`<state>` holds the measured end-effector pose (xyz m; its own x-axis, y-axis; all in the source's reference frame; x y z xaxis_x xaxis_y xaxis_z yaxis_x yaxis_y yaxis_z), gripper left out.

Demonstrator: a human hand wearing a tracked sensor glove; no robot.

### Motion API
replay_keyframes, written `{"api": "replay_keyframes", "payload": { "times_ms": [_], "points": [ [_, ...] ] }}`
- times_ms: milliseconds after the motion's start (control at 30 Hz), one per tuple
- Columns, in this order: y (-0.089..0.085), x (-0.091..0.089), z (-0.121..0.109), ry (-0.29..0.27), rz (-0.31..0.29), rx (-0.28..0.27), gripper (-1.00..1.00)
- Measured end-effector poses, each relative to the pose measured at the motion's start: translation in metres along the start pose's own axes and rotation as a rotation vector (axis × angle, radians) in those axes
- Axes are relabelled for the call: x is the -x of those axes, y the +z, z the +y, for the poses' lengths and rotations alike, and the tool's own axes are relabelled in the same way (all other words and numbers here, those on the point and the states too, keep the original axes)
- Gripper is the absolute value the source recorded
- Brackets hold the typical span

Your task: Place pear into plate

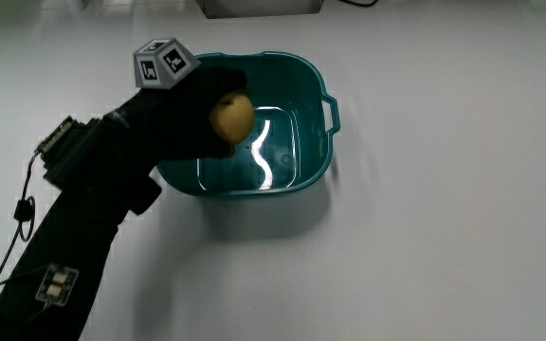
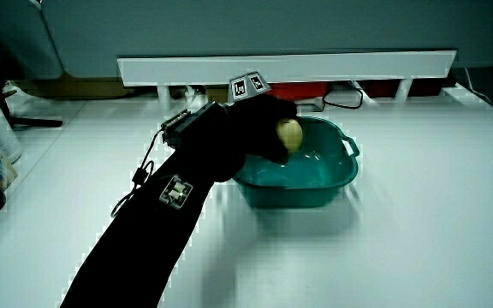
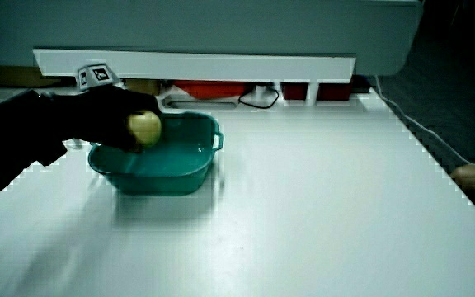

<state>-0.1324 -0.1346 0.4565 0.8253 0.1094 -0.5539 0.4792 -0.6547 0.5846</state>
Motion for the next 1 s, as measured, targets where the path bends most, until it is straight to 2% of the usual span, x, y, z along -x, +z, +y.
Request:
{"api": "replay_keyframes", "payload": {
  "times_ms": [100,200,300,333,433,567,633,667,833,967,1000],
  "points": [
    [0.004,0.007,0.008,0.047,-0.022,0.013,0.0],
    [0.005,0.01,0.007,0.059,-0.055,0.006,0.0],
    [0.002,0.008,0.009,0.074,-0.057,0.021,0.0],
    [0.001,0.008,0.01,0.077,-0.033,0.018,0.0],
    [-0.005,0.011,0.012,0.077,-0.031,0.02,0.0],
    [-0.016,0.011,0.022,0.092,-0.038,0.069,0.0],
    [-0.019,0.005,0.023,0.108,0.015,0.057,0.0],
    [-0.021,0.004,0.023,0.112,0.002,0.065,0.0],
    [-0.033,0.007,0.031,0.136,0.05,0.09,0.0],
    [-0.04,0.011,0.033,0.154,0.052,0.111,0.0],
    [-0.041,0.01,0.034,0.158,0.069,0.12,0.0]
  ]
}}
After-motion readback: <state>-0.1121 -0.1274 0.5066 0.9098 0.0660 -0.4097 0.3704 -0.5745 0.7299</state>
